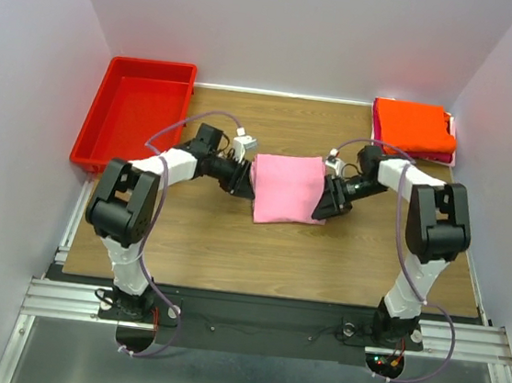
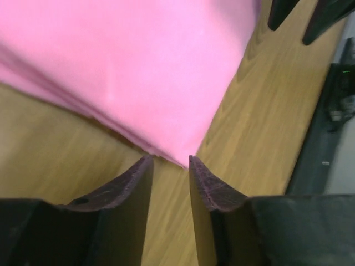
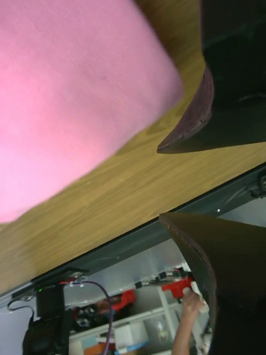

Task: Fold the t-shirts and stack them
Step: Neatly place the folded tshirt to the corner

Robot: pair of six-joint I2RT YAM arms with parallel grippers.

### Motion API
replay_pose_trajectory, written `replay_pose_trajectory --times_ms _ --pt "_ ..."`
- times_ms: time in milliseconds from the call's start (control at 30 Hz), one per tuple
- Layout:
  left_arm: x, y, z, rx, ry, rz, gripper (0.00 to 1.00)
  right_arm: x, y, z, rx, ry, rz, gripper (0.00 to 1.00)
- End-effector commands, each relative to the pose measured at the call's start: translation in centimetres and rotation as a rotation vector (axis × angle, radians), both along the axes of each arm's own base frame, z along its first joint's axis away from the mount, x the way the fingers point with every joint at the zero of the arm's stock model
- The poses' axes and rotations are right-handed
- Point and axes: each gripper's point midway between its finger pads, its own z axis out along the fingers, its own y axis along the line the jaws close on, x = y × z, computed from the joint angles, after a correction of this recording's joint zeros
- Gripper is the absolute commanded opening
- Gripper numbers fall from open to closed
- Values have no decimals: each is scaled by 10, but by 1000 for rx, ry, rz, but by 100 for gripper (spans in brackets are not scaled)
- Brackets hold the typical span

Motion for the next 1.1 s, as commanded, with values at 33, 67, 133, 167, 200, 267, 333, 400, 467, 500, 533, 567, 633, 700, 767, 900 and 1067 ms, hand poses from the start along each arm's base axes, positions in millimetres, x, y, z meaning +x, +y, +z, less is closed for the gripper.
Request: replay_pose_trajectory --times_ms 33,67,133,167,200,267,333,400,467,500,533,567,633,700,767,900,1067 --pt "20 -29 77 112 -537 -132 53 18 -28 39 -8 -101 -112 65" --pt "26 -31 80 162 -610 -126 55 22 -34 40 -14 -105 -136 70" --pt "15 -54 90 176 -762 -221 57 36 -55 40 -68 -127 -211 79" --pt "15 -59 91 207 -806 -230 58 40 -61 41 -86 -136 -232 80" --pt "14 -66 91 217 -848 -255 58 45 -69 41 -110 -141 -265 81" --pt "5 -87 84 261 -931 -333 58 53 -79 37 -168 -133 -328 85" --pt "-2 -101 77 289 -982 -383 58 53 -83 34 -186 -110 -368 88" --pt "-11 -121 69 311 -1052 -447 58 52 -84 35 -193 -111 -391 95" --pt "-20 -136 54 337 -1074 -511 58 50 -85 29 -204 -93 -425 96" --pt "-23 -141 49 342 -1080 -532 58 49 -85 27 -206 -84 -436 97" --pt "-27 -149 49 343 -1096 -546 58 47 -84 22 -210 -63 -450 99" --pt "-28 -153 45 347 -1100 -561 58 45 -84 19 -208 -53 -451 100" --pt "-31 -159 34 358 -1115 -601 58 45 -81 18 -190 -14 -473 100" --pt "-36 -164 23 378 -1136 -649 57 47 -79 17 -178 4 -482 100" --pt "-40 -168 18 379 -1142 -673 57 49 -78 17 -170 20 -489 100" --pt "-43 -173 -4 412 -1132 -716 57 48 -76 13 -168 53 -506 100" --pt "-37 -174 -22 449 -1127 -712 51 40 -77 1 -187 131 -561 100"
